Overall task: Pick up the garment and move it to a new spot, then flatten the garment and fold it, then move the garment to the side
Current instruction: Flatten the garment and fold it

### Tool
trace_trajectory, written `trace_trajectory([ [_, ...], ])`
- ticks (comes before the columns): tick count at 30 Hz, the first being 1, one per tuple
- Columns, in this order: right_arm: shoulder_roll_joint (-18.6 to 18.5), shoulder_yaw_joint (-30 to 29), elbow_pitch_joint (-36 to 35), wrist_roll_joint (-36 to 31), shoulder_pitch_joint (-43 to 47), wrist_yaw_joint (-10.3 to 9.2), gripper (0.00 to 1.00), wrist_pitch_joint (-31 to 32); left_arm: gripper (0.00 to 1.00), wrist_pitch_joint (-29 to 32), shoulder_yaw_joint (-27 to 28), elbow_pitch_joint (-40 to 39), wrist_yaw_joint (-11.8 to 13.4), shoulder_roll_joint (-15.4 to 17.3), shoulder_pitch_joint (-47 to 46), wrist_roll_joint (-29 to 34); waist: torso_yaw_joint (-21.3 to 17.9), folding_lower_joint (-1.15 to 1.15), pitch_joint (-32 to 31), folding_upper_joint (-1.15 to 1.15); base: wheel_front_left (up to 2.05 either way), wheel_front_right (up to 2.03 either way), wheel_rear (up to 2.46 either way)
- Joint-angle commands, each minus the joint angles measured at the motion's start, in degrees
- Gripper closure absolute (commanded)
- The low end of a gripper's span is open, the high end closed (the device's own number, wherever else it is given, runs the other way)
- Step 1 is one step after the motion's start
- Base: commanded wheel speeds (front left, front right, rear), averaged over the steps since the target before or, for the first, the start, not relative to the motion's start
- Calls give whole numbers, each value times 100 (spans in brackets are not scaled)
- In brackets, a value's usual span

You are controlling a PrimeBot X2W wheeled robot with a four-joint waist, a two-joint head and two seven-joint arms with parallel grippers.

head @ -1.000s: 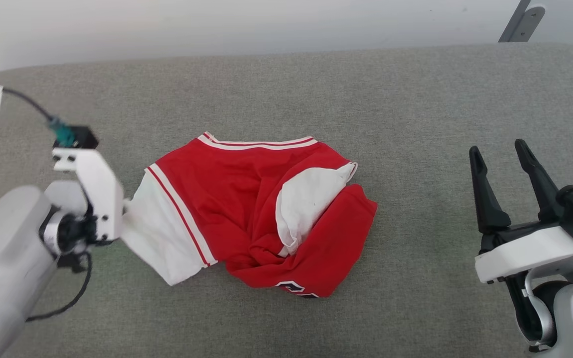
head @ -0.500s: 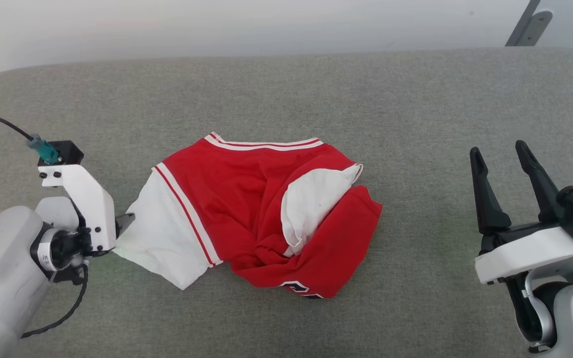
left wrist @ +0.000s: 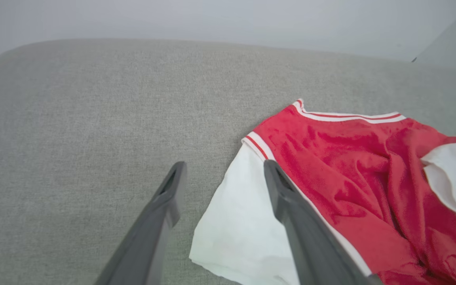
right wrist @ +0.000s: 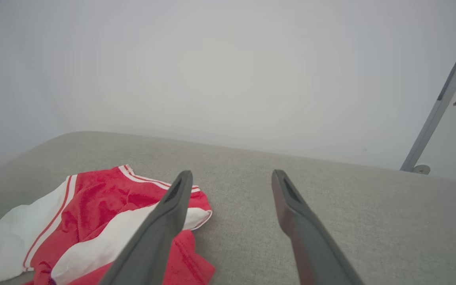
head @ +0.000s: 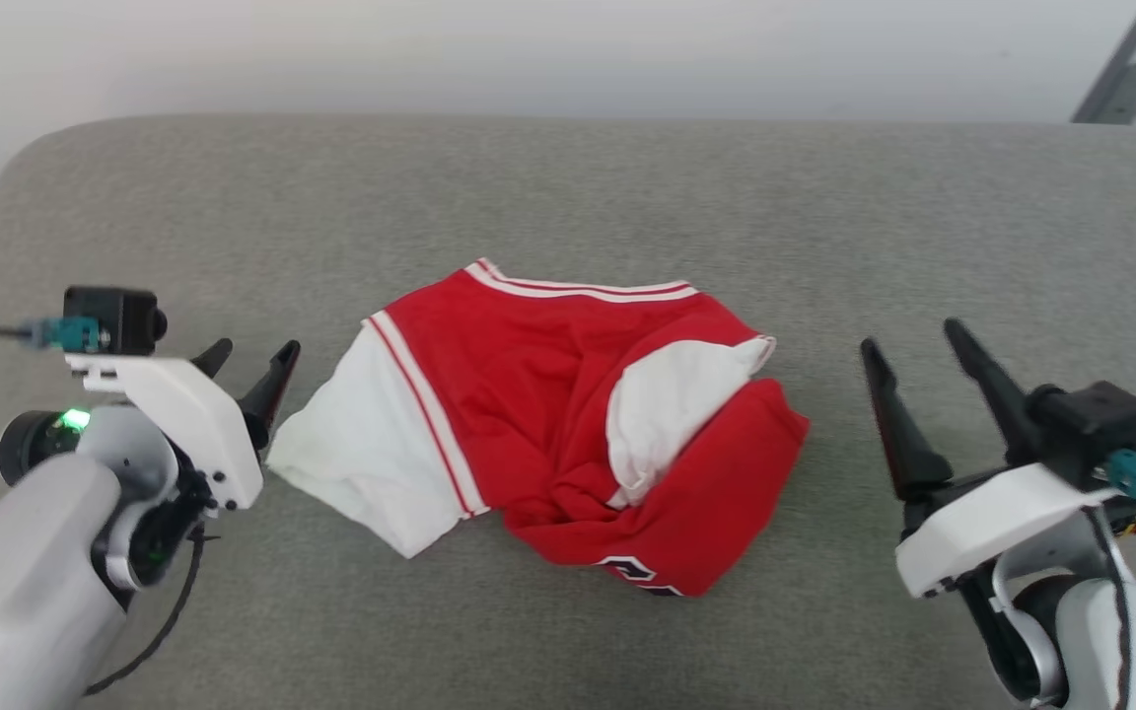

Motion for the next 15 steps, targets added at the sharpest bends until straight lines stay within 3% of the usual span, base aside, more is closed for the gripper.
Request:
trace_trajectory([
  [1,-53,75,63,98,0,1,0,161,0,-258,56,-59,37,-19,111,88,119,0,29,0,0,0,0],
  [4,-157,209,140,211,-22,1,0,451,0,-655,81,-120,64,-61,213,233,214,0,41,0,0,0,0],
  [9,-504,538,404,536,-51,1,0,1482,0,-1440,115,-229,81,-241,486,376,455,0,80,0,0,0,0],
  [15,-879,849,575,732,-242,1,0,2385,0,-1844,210,-356,89,-449,737,609,742,0,161,0,0,0,0],
])
